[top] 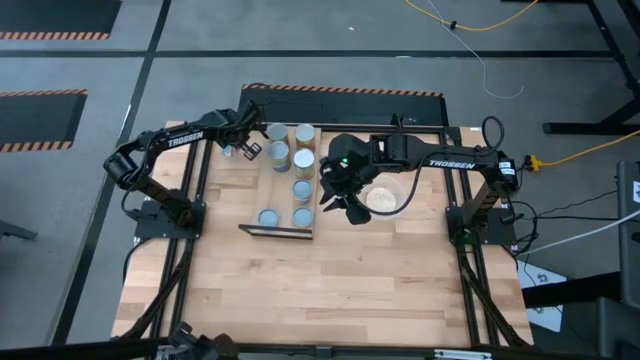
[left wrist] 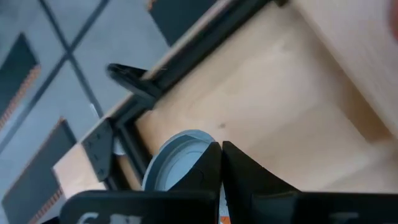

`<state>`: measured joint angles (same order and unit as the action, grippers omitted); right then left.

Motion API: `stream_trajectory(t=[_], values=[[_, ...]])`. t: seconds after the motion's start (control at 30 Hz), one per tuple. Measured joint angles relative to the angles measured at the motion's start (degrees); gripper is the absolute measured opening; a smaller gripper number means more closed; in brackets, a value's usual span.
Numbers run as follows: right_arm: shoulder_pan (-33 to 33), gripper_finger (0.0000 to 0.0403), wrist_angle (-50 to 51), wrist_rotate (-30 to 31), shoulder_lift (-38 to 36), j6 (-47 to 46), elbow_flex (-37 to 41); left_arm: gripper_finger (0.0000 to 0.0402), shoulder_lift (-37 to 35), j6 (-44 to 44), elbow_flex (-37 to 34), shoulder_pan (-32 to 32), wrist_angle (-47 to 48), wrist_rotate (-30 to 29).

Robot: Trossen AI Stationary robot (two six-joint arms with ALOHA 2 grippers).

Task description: Pick and place cans onto a shelf

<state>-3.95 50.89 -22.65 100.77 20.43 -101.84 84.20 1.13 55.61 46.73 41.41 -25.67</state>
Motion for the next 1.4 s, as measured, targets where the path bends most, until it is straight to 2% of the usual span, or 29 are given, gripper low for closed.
stream_trajectory(t=[0.47, 0.77, 1.0, 1.27, 1.4], values=[[0.1, 0.0099, 0.0, 0.0, 0.0, 1.2, 0.0, 0.0000, 0.0, 12.2, 0.0, 0.0, -9.7, -6.0], [0.2, 0.0099, 0.0, 0.0, 0.0, 1.3, 0.0, 0.0001, 0.0, 13.3, -0.7, 1.7, -10.3, -14.1], [0.2, 0.0099, 0.0, 0.0, 0.0, 1.3, 0.0, 0.0001, 0.0, 12.3, -4.7, 4.8, -11.0, -9.4], [0.2, 0.0099, 0.0, 0.0, 0.0, 1.3, 0.0, 0.0000, 0.0, 12.3, -5.9, 4.8, -11.4, -9.6], [0.2, 0.0099, 0.0, 0.0, 0.0, 1.3, 0.0, 0.0018, 0.0, 12.3, -5.9, 4.8, -12.1, -9.6]])
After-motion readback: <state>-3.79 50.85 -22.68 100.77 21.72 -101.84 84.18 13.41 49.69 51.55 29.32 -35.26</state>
